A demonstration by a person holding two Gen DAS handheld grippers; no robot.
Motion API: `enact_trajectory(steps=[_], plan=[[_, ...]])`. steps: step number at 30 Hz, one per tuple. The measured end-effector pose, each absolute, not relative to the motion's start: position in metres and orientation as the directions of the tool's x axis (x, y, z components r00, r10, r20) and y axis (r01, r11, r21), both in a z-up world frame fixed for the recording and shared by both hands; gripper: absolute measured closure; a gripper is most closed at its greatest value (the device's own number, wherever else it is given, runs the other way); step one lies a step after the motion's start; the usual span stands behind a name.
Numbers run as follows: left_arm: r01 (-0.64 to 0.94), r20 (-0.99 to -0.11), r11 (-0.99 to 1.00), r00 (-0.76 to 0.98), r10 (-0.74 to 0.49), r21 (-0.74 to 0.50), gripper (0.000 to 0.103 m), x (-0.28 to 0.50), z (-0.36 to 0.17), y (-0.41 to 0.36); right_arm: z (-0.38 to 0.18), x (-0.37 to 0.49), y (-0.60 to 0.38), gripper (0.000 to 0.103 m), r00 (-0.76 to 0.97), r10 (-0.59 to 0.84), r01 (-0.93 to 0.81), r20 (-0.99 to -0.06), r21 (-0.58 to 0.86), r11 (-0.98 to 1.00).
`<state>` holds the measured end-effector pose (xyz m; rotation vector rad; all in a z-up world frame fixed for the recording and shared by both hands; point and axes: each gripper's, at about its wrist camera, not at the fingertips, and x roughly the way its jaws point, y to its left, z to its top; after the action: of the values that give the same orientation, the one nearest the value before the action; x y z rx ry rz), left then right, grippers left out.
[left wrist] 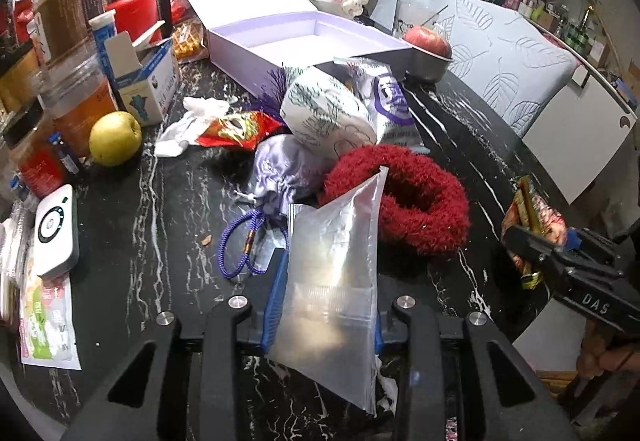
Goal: Organize soft objects
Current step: 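Carry both held bags up and over to the lavender gift box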
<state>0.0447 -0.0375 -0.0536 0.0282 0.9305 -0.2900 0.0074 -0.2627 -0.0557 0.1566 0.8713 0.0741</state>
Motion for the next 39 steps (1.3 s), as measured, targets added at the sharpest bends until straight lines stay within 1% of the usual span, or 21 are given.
enact_trajectory(steps=[9,14,27,39], plan=[[0.262,-0.753,0.960,0.611,-0.243,-0.098,0.069,0.038,-0.030,-0.033,-0.052,0.008,-0.252,0.048,0.633,0.218,-0.074,-0.743,0.222,0.972],[0.272,-0.718,0.958,0.649,-0.251,-0.089,0.069,0.035,-0.011,-0.033,-0.040,0.006,-0.248,0.048,0.642,0.254,-0.111,-0.724,0.240,0.964],[0.316,-0.622,0.947,0.731,-0.280,-0.055,0.069,0.041,0.038,-0.046,0.007,0.007,-0.246,0.048,0.697,0.318,-0.216,-0.643,0.234,0.948],[0.347,-0.527,0.938,0.796,-0.299,-0.008,0.069,0.077,0.083,-0.060,0.055,0.035,-0.250,0.048,0.749,0.356,-0.292,-0.558,0.205,0.934]])
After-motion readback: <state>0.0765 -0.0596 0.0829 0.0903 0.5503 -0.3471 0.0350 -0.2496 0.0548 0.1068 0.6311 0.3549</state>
